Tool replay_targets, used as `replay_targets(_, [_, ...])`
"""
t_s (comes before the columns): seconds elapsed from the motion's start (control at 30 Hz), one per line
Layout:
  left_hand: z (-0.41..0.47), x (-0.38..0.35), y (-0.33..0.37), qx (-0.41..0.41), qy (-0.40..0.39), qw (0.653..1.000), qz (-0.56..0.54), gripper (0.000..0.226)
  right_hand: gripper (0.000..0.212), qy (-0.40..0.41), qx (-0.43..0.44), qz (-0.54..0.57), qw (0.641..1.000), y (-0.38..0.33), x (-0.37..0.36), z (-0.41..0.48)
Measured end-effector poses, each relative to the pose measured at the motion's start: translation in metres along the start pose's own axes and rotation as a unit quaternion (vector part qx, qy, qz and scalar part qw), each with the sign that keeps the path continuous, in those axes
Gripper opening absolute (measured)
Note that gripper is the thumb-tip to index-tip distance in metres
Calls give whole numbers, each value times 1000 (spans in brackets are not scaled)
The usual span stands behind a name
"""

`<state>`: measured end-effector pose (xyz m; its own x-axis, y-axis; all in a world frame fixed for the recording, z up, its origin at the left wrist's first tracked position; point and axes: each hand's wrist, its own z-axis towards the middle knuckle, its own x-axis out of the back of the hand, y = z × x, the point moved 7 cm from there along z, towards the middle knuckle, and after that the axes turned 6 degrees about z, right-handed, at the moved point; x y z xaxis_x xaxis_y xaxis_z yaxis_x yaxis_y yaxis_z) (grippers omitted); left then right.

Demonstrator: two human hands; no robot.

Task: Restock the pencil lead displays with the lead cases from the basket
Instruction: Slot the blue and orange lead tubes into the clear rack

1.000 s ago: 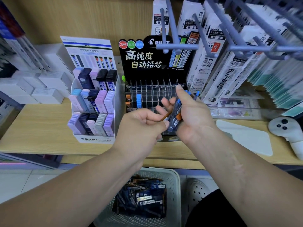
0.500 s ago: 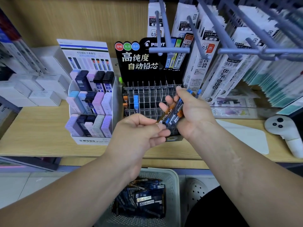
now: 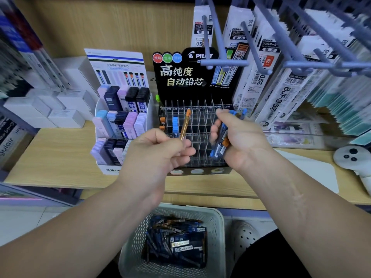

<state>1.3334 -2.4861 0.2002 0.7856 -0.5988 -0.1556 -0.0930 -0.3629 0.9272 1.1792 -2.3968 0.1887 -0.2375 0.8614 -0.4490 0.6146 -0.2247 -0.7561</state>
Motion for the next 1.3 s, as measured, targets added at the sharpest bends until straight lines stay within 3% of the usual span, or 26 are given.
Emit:
replay_targets(0.1, [2, 4, 6, -5, -7, 1000, 10, 21, 9, -82, -27, -86, 993, 13, -13, -7])
replay_targets(0.33, [-1, -2, 6, -2, -110, 973, 201, 70, 13, -210, -58, -191, 957, 31, -28, -22])
replay_targets(0.43, [-2, -2, 6, -6, -128, 965, 228, 49, 14, -241, -59, -227, 942, 35, -32, -26])
replay_targets(0.53, [6, 9, 15, -44, -86, 968, 230, 19, 9, -223, -62, -222, 947, 35, -31, -26])
replay_targets(0.73, [25, 40, 53, -177, 54, 947, 262, 21, 9, -181, -49, -181, 965, 26, -26, -18])
replay_targets(0.97, [34, 43, 75, -303, 54, 856, 415, 24, 5, -172, -40, -186, 967, 25, -21, -15])
replay_targets(1.13, [37, 38, 79, -348, 66, 823, 443, 17, 5, -169, -43, -179, 968, 25, -19, -13])
replay_targets(1.3, [43, 35, 78, -349, 65, 820, 448, 14, 4, -172, -44, -182, 967, 26, -17, -12])
